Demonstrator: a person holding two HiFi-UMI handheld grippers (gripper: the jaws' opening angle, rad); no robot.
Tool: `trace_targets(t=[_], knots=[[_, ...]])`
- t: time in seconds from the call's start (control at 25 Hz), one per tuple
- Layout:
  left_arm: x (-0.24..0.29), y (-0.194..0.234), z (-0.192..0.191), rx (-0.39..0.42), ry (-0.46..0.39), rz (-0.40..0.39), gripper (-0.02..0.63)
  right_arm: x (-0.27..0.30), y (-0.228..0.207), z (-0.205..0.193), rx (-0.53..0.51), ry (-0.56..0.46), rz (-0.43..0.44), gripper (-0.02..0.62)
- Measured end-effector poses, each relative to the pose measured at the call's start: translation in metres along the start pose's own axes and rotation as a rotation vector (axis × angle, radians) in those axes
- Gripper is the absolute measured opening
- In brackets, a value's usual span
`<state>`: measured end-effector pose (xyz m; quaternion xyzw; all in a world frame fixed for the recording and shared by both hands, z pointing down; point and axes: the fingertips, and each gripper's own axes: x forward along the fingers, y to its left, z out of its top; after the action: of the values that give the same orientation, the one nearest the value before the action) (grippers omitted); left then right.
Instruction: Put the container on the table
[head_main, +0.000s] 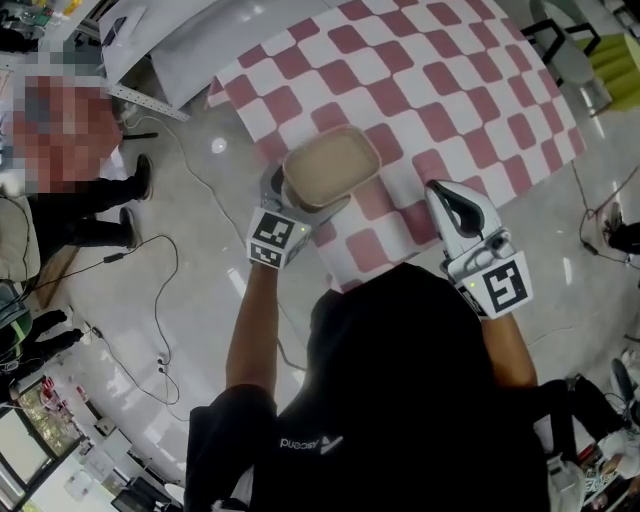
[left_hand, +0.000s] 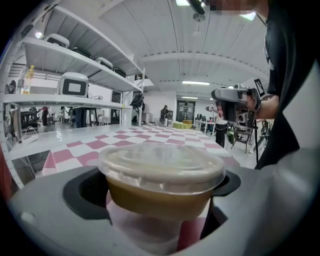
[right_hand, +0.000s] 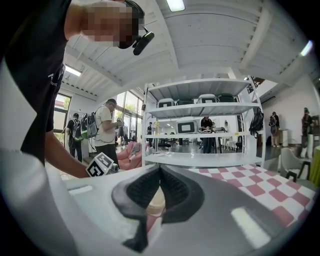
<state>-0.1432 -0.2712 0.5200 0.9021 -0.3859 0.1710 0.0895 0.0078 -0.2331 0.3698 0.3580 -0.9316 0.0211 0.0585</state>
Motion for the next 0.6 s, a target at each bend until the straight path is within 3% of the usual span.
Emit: trace_targets(t=[0.32, 0.6], knots=[[0.0, 0.004, -0.038, 0.078, 0.165, -0.025, 0.574, 0.009, 0.007, -0.007, 0.029, 0.032, -0.007, 0.003], [-0.013, 0.013, -0.05, 0.018, 0.169, 0.003, 0.576, 0.011, 0.013, -0.009, 0.026, 0.042, 0.006, 0.003]])
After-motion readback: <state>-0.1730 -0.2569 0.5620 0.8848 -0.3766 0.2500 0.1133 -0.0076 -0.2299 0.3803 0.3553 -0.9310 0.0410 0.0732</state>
